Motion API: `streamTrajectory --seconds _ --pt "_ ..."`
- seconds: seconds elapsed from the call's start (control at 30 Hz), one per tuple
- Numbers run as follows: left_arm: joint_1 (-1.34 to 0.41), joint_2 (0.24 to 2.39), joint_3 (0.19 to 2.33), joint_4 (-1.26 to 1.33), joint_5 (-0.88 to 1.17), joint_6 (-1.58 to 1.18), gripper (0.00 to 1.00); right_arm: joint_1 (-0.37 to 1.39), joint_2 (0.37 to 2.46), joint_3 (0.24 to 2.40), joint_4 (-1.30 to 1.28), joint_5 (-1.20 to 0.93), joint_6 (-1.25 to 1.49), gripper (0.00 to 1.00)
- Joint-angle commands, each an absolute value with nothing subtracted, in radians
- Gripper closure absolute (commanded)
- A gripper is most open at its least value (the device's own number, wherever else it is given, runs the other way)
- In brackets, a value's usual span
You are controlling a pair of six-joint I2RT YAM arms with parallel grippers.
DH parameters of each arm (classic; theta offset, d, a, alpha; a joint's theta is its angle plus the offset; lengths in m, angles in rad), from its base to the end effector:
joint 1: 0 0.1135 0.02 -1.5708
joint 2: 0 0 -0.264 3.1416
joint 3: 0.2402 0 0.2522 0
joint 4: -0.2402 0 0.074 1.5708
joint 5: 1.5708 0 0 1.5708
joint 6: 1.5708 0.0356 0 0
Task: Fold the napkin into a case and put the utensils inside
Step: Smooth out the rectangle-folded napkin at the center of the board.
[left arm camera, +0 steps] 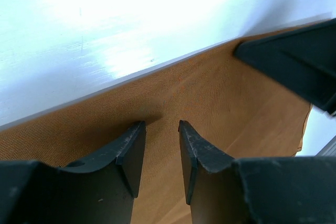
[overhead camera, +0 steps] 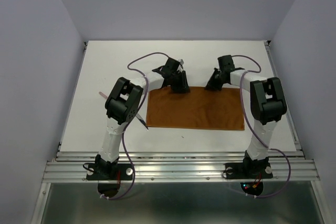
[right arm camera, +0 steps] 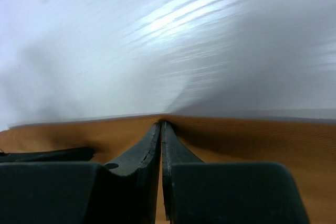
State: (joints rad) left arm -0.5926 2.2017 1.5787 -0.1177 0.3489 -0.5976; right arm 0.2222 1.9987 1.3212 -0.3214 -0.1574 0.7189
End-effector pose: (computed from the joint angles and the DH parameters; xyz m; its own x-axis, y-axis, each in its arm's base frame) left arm 0.3988 -0.2832 0.1600 -0.8758 -0.0477 -0.4803 0.2920 0.7400 -0.6060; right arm 0.4056 0.0974 0.1551 -0.8151 0.4827 -0.3205 0.3141 0.8329 0.4556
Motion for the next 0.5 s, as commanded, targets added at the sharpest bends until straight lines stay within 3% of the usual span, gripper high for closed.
streamTrajectory --seconds 0.0,0.47 --pt "-0.586 2.195 1.546 -0.166 0.308 -0.537 0.57 0.140 1.918 1.269 -0.307 -0.137 0.683 0.91" --pt "-0.583 2.203 1.563 -0.201 0.270 -0.499 0.57 -0.132 1.809 1.135 -0.310 -0.130 0.620 0.91"
